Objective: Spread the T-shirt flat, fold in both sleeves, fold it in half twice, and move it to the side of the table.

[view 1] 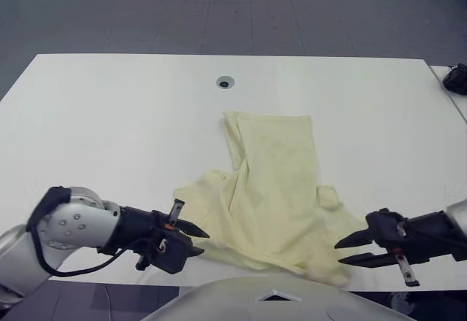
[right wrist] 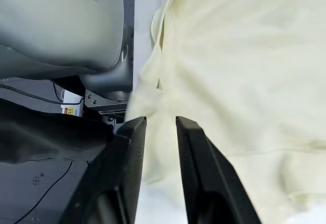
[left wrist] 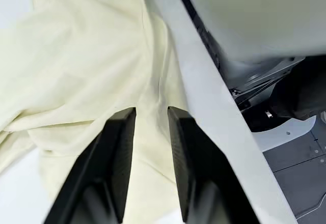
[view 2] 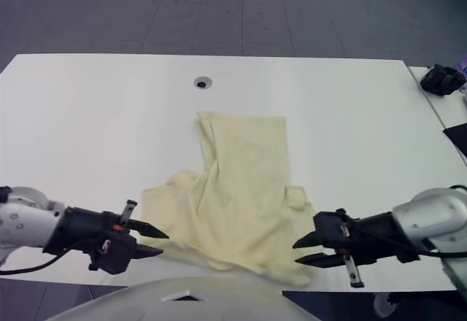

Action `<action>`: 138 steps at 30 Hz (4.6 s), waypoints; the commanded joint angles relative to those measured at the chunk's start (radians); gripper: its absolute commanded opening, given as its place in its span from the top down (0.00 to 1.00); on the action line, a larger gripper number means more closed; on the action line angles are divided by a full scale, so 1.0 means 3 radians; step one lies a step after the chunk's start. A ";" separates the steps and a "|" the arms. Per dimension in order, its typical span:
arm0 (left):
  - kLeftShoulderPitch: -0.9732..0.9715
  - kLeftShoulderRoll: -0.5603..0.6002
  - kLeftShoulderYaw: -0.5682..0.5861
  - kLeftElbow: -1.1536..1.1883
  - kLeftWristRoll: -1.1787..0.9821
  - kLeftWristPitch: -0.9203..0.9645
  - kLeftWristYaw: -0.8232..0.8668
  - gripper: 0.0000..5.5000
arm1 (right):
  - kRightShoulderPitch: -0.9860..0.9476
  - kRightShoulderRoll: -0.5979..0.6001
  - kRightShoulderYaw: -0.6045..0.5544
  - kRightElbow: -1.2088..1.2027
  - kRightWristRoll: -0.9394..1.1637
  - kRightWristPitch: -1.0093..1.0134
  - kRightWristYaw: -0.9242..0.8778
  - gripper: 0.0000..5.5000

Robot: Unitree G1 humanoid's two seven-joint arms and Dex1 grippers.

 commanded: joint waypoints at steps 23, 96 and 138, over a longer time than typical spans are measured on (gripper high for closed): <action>-0.3086 -0.3006 -0.1410 0.4884 0.1973 -0.0821 0.1937 0.02 | -0.3236 0.2427 0.2049 0.4053 -0.2062 -0.1360 -0.3063 0.02; -0.0079 -0.2155 0.0514 0.1657 0.0549 0.0258 0.2325 0.02 | -0.1681 0.2659 0.0815 0.1371 -0.0641 -0.0850 -0.3639 0.02; 0.0856 -0.2706 0.0887 0.1182 -0.0646 0.1937 0.2714 0.23 | 0.0552 0.2987 0.0424 0.0715 0.0371 0.0042 -0.4235 0.81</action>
